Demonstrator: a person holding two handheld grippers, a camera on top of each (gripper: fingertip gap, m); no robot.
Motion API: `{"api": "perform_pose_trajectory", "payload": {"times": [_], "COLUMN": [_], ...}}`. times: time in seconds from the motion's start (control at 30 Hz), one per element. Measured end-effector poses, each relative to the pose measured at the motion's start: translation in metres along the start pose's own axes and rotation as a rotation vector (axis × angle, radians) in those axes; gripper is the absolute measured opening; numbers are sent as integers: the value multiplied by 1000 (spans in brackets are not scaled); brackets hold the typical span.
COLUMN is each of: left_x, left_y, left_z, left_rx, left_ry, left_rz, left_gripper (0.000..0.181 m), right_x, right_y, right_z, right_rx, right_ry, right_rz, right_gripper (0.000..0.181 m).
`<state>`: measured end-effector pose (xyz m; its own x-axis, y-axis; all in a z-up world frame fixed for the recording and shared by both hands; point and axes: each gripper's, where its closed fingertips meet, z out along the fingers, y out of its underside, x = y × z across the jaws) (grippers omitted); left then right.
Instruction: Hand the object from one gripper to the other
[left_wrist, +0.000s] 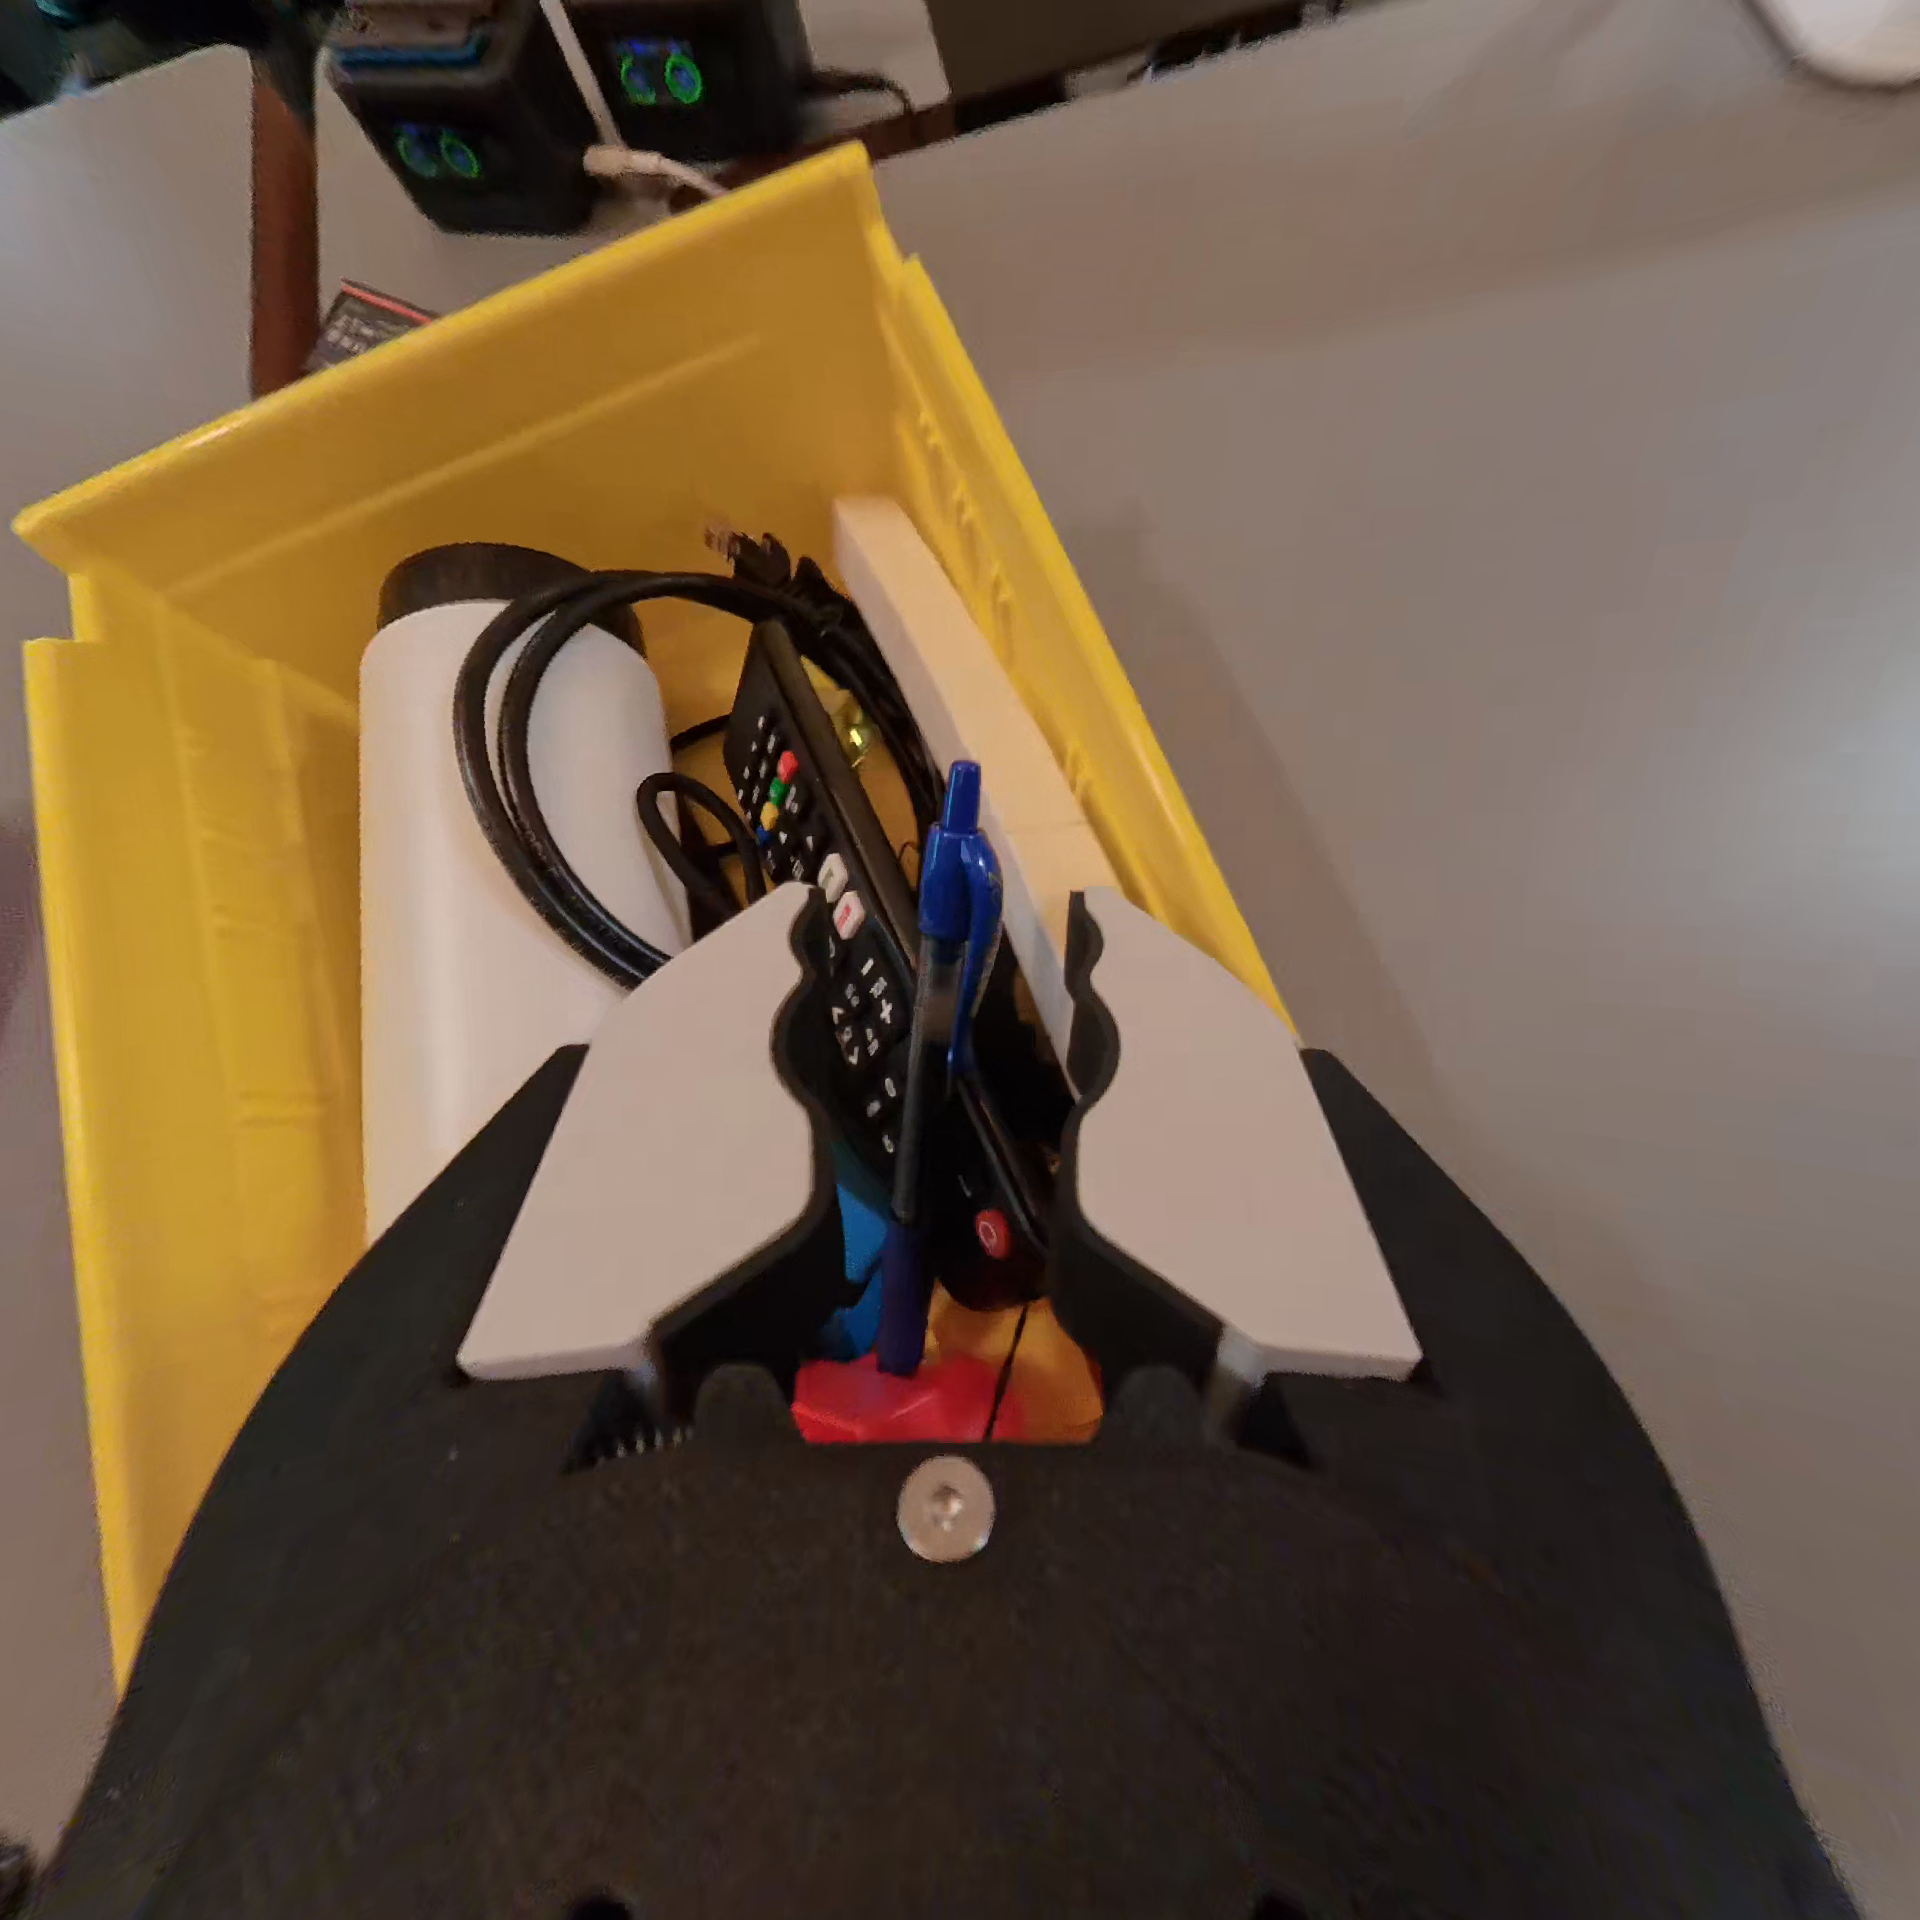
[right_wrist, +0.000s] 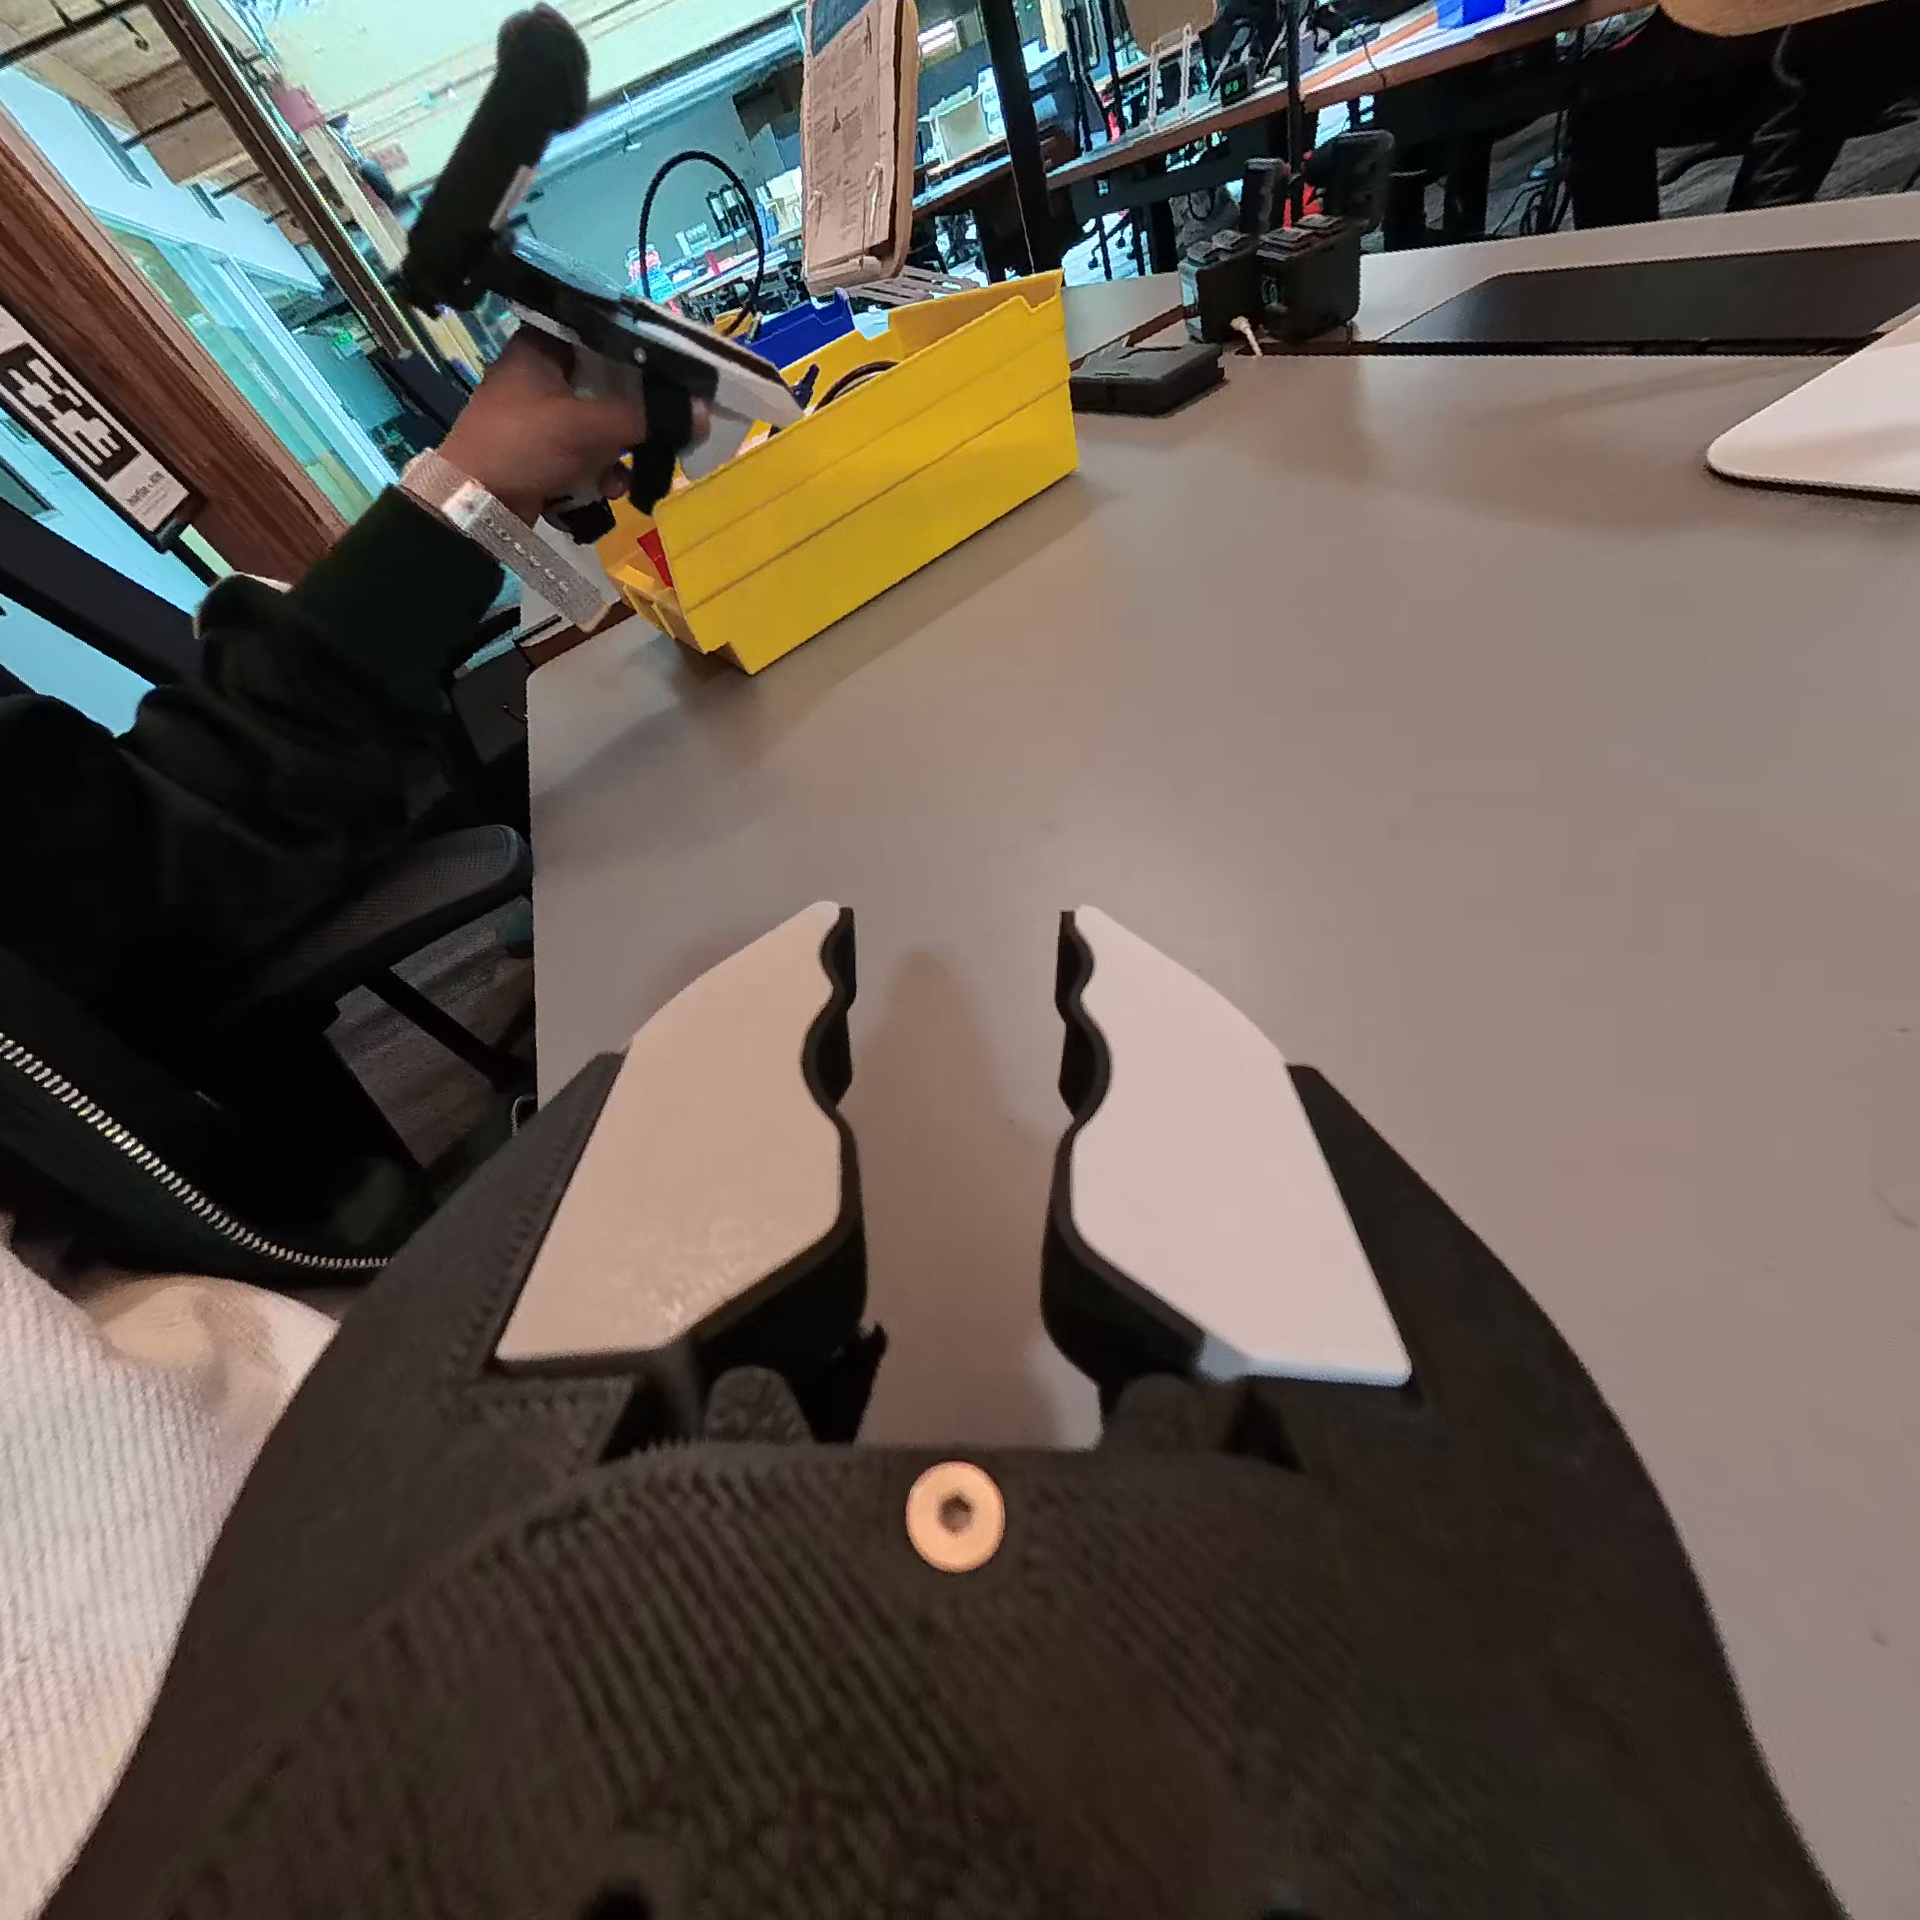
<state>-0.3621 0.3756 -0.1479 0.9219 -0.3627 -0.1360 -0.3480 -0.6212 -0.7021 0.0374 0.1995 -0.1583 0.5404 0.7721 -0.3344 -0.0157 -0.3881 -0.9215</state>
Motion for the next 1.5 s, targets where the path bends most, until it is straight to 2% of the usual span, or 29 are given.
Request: {"api": "perform_pose_trajectory", "payload": {"times": [0.03, 0.1, 0.23, 0.37, 0.43, 0.5, 0.6, 0.77, 0.87, 0.93, 1.03, 1.13, 1.23, 1.5], "left_x": [-2, -6, -12, 6, 35, 77, 152, 269, 329, 360, 389, 403, 406, 401], "left_y": [3, 5, -18, -58, -86, -108, -120, -111, -92, -78, -63, -54, -52, -53], "left_z": [3, 3, -21, -68, -101, -131, -158, -175, -171, -170, -168, -172, -173, -178], "left_rx": [-21, -29, 91, 290, 434, 561, 623, 687, 655, 624, 583, 565, 567, 588], "left_ry": [-34, -92, -142, -93, 9, 182, 537, 1086, 1329, 1442, 1499, 1543, 1541, 1549], "left_rz": [24, 65, 80, 85, 97, 115, 145, 182, 165, 171, 208, 231, 248, 257], "left_gripper": [44, 17, 13, 12, 12, 12, 12, 13, 11, 11, 11, 11, 11, 11], "right_x": [0, 0, 1, 1, 0, -1, -6, -30, -56, -70, -91, -102, -109, -108], "right_y": [0, -1, -2, -2, -2, -2, -2, -9, -13, -11, -7, -3, -1, 3], "right_z": [0, -1, -2, -2, -1, -1, 0, 0, 1, 3, 6, 12, 18, 21], "right_rx": [1, 5, 13, 14, 15, 13, 15, 56, 86, 86, 87, 76, 71, 55], "right_ry": [-1, -3, -5, -10, -11, -13, -26, -137, -242, -286, -367, -402, -424, -427], "right_rz": [3, 8, 14, 21, 19, 13, 1, -48, -126, -166, -195, -185, -181, -176], "right_gripper": [37, 37, 37, 37, 37, 37, 37, 39, 41, 42, 41, 36, 24, 14]}}
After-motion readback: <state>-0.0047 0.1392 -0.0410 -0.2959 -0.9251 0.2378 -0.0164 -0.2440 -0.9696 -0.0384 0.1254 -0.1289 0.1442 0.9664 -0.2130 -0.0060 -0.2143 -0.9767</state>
